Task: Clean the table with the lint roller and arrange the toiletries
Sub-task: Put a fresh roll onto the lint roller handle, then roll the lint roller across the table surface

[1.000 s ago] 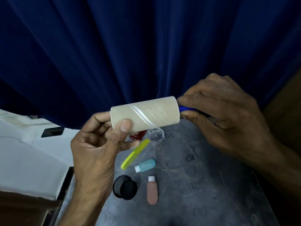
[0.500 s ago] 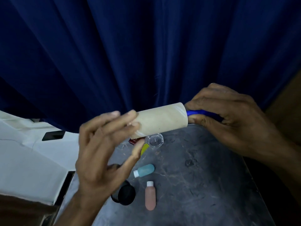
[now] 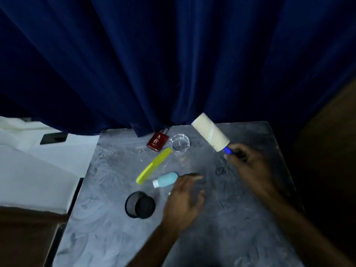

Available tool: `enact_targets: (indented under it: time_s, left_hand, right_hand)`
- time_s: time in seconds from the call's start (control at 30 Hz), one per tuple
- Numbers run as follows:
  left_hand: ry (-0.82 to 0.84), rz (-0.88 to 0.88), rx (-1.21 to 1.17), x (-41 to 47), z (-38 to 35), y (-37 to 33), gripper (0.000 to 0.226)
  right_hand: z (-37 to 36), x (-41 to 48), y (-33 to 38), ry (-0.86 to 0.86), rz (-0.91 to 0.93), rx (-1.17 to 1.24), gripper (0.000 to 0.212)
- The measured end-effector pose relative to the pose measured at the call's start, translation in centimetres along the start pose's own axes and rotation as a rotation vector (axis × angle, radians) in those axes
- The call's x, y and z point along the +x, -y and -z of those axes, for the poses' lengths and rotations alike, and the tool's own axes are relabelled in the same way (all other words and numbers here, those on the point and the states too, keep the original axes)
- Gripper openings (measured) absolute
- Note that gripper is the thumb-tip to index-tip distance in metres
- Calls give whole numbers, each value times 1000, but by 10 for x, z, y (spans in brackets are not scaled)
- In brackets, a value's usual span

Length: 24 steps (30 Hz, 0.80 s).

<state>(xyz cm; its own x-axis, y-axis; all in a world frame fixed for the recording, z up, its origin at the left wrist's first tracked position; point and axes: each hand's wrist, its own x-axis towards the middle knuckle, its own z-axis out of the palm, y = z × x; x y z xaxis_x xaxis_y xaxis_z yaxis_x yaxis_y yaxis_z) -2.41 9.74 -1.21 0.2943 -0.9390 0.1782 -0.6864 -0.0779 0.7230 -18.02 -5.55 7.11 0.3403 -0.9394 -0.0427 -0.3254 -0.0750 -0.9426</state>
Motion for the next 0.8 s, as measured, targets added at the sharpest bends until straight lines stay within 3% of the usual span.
enact_targets:
  time_s: [0.1, 0.23, 0.5, 0.8]
  left_hand:
    - [145, 187, 57, 8, -58, 17, 67]
    - [186, 249, 225, 36, -104, 54, 82]
    - [348, 82, 529, 75, -121, 129, 115]
    - [395, 3, 639, 78, -128, 141, 129]
  right_hand:
    - [-26, -3, -65, -14, -181, 23, 10]
    - [-52, -4, -129, -98, -312, -46, 8]
    - [-87, -4, -180, -104, -308, -209, 20]
    - [-109, 17, -174, -201, -385, -365, 25]
